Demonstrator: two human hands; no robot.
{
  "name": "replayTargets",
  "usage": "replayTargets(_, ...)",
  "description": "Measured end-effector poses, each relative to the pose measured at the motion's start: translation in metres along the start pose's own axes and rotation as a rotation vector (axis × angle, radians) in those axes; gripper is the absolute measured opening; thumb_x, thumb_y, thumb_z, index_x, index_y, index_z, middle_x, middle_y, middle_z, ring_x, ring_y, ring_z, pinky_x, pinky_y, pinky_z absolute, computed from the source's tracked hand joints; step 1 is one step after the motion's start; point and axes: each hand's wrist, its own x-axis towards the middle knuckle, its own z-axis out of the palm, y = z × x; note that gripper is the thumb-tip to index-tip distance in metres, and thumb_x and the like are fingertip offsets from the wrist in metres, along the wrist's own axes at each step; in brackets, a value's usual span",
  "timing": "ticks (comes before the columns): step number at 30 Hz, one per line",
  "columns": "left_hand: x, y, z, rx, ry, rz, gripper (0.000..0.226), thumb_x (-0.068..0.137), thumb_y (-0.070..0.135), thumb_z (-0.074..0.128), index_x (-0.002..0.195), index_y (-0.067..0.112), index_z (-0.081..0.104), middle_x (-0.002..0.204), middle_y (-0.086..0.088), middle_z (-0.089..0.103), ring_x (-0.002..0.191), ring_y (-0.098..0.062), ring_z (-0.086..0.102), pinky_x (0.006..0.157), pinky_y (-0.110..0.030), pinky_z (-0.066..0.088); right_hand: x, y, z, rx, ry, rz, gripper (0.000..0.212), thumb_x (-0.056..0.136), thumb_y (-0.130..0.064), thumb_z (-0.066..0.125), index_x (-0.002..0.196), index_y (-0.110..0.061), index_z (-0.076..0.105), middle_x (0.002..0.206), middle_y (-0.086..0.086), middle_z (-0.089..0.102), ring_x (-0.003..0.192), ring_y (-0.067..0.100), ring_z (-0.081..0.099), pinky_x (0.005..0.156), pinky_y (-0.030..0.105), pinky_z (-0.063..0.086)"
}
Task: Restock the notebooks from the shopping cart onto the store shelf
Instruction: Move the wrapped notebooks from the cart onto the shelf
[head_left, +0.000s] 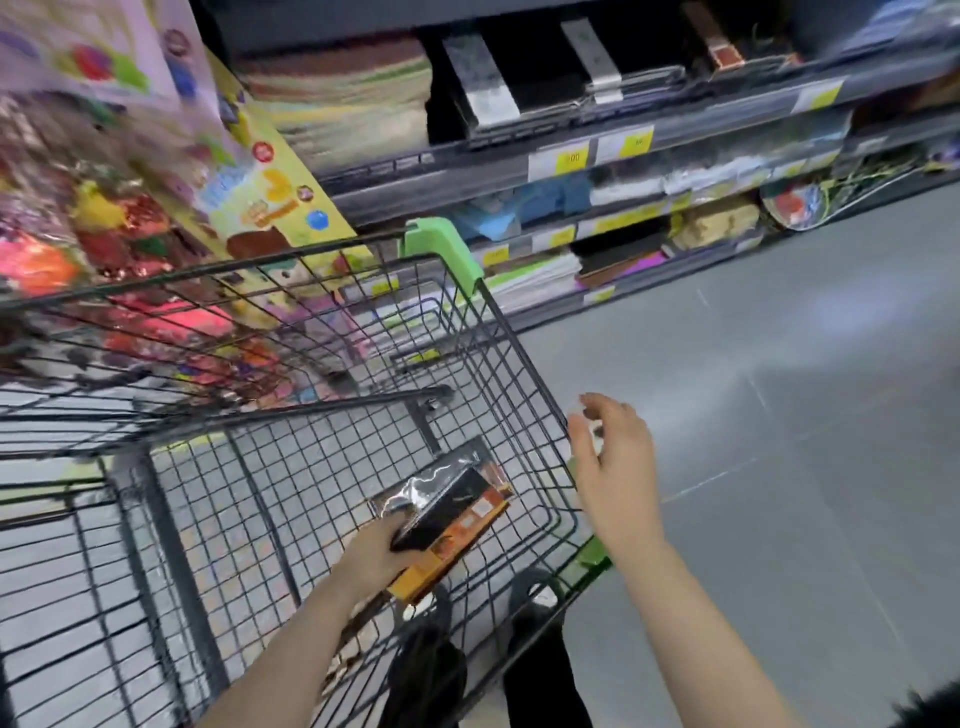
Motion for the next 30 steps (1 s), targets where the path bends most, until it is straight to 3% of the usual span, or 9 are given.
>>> replayTargets(2,-0.013,-0.001,-0.013,-0.196,-0.023,0.025,0.045,0.076,0.041,0.072,0.113,0.022,0.056,0.112,0.005,0.063,0.100,-0.013,0.061,0.085,-0.028,0.048,-0.009,-0.011,0.001,-0.031,0.066,-0.181,0.036,0.087,-0.030,0.041,0.112,-0.010,0.057,0.106,0.006,0.058,0.098,0.017,0.046,0.084,0.025,0.038)
replayTargets(4,-0.026,0.001,-0.028,-0.392,-0.001,0.050,0.054,0.071,0.050,0.073,0.113,0.019,0.059,0.109,0.000,0.068,0.100,-0.017,0.065,0.083,-0.032,0.053,-0.018,-0.027,0.006,0.017,-0.053,-0.234,0.033,0.087,-0.030,0.044,0.112,-0.012,0.057,0.107,0.004,0.057,0.097,0.012,0.047,0.085,0.022,0.041)
replayTargets(7,-0.046,0.017,-0.053,-0.637,0.053,0.048,0.038,0.081,0.023,0.068,0.117,0.020,0.056,0.103,0.000,0.071,0.097,-0.015,0.068,0.073,-0.023,0.055,-0.028,-0.052,0.021,0.129,-0.382,-0.011,0.032,0.089,-0.030,0.055,0.118,-0.018,0.053,0.107,-0.004,0.057,0.092,0.007,0.055,0.084,0.024,0.049)
replayTargets(11,-0.062,0.053,-0.083,-0.786,0.083,0.142,0.030,0.085,0.018,0.062,0.113,0.026,0.056,0.103,0.001,0.073,0.096,-0.015,0.068,0.078,-0.028,0.055,-0.027,-0.070,0.036,0.364,-0.719,0.253,0.029,0.090,-0.035,0.055,0.116,-0.022,0.050,0.105,-0.009,0.061,0.095,0.003,0.060,0.082,0.017,0.051)
replayTargets(17,-0.053,0.079,-0.096,-0.879,0.098,0.123,0.017,0.093,0.026,0.052,0.106,0.019,0.060,0.104,-0.005,0.069,0.098,-0.018,0.066,0.077,-0.025,0.054,-0.009,-0.079,0.022,0.472,-0.541,0.205,0.018,0.092,-0.029,0.054,0.100,-0.015,0.062,0.097,0.016,0.068,0.086,0.025,0.066,0.082,0.045,0.051)
replayTargets(22,0.003,0.037,-0.065,-0.425,0.161,0.036,0.048,0.082,0.026,0.069,0.124,0.011,0.053,0.121,-0.003,0.059,0.119,-0.024,0.053,0.098,-0.027,0.042,0.033,-0.070,-0.011,0.460,-0.369,0.197,0.013,0.092,-0.027,0.052,0.083,-0.020,0.059,0.069,-0.004,0.061,0.067,0.018,0.057,0.068,0.027,0.049)
replayTargets(25,0.033,0.007,-0.033,0.041,0.103,-0.062,0.080,0.078,0.041,0.070,0.142,0.009,0.033,0.144,-0.009,0.040,0.132,-0.026,0.038,0.110,-0.032,0.031,0.045,-0.061,-0.009,0.488,-0.305,0.205,0.011,0.092,-0.025,0.053,0.085,-0.022,0.062,0.082,0.003,0.068,0.074,0.021,0.062,0.072,0.027,0.051)
replayTargets(28,0.049,-0.002,-0.009,0.205,0.132,-0.083,0.084,0.082,0.045,0.062,0.146,0.007,0.021,0.149,-0.009,0.024,0.130,-0.025,0.040,0.107,-0.036,0.037,0.048,-0.054,-0.002,0.513,-0.269,0.230,0.012,0.090,-0.024,0.056,0.084,-0.018,0.063,0.081,0.003,0.068,0.074,0.010,0.061,0.068,0.022,0.048)
replayTargets(30,0.050,0.002,0.002,0.290,0.178,-0.079,0.078,0.086,0.040,0.060,0.144,0.006,0.020,0.149,-0.008,0.020,0.125,-0.025,0.044,0.100,-0.037,0.045,0.050,-0.051,0.000,0.523,-0.251,0.248,0.020,0.089,-0.026,0.058,0.085,-0.007,0.062,0.085,0.020,0.067,0.074,0.021,0.061,0.073,0.033,0.048)
